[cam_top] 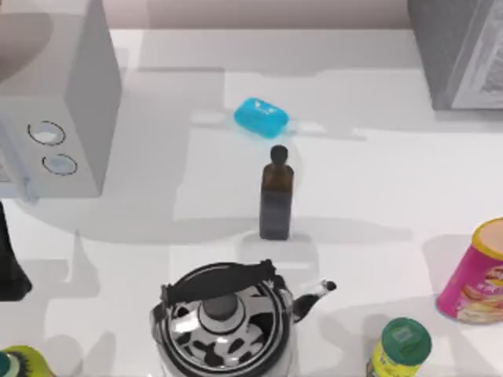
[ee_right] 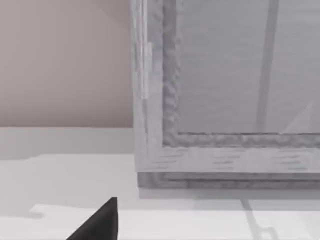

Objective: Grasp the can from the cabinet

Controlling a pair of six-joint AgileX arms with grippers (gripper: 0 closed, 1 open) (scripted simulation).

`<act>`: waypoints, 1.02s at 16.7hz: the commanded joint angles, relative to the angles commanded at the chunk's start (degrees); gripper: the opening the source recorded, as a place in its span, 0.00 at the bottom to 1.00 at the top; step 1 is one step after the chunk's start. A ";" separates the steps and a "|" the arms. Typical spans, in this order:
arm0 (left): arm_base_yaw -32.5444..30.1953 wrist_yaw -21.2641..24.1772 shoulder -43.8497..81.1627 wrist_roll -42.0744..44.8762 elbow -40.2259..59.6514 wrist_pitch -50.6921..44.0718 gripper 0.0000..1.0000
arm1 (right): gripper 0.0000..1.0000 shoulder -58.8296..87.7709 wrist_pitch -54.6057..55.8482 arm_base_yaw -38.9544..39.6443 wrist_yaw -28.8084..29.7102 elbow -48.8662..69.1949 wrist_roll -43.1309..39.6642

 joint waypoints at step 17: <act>0.00 0.00 0.00 0.00 0.00 0.00 1.00 | 1.00 47.65 -15.12 6.58 7.12 61.04 0.90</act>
